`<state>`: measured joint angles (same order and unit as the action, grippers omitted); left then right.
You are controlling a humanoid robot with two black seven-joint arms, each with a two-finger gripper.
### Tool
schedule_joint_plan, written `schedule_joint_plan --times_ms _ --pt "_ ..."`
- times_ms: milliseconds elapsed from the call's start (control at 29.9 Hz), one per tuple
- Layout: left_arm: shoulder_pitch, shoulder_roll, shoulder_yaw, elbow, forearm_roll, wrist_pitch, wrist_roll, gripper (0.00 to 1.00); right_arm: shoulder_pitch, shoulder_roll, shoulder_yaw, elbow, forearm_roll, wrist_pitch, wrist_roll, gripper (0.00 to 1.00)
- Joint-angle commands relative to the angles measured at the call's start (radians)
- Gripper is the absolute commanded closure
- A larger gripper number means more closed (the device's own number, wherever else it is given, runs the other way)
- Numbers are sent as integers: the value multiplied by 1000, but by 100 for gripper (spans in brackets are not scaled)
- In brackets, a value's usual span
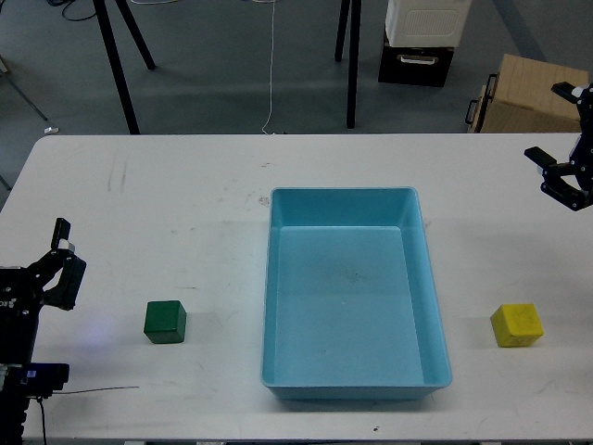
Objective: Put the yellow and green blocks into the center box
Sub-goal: 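Move the right gripper down over the yellow cube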
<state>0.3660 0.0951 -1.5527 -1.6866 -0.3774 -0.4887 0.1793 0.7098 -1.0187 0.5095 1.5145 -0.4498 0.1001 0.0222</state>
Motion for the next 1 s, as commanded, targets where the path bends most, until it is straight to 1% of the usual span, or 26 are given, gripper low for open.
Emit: schedule_joint_plan --times_ms 0,67,134,234,301,367,434,568,635,768,969 --pt "-2 -2 3 1 0 0 2 0 216 -20 -266 0 -171 16 -63 0" --pt "-9 -3 5 1 0 0 2 0 302 -32 -382 3 -257 61 -91 0" --pt "-10 -2 5 1 0 0 2 0 364 -56 -462 10 -328 146 -120 0" --pt "-10 -2 5 1 0 0 2 0 393 -98 -511 33 -417 309 -180 0" --pt "-10 -3 5 1 0 0 2 0 387 -110 -514 49 -476 389 -224 0" --pt "-9 -3 6 2 0 0 2 0 379 -110 -517 61 -529 389 -245 0" --pt "-9 -3 6 2 0 0 2 0 355 -107 -519 79 -564 389 -254 0" --pt "-9 -3 6 2 0 0 2 0 317 -101 -519 110 -575 389 -292 0" --pt "-7 -3 6 2 0 0 2 0 292 -98 -519 110 -578 389 -301 0" --pt "-7 -3 8 5 0 0 2 0 257 -64 -519 110 -622 389 -303 0" --pt "-9 -3 8 12 0 0 2 0 244 -34 -519 108 -625 389 -301 0"
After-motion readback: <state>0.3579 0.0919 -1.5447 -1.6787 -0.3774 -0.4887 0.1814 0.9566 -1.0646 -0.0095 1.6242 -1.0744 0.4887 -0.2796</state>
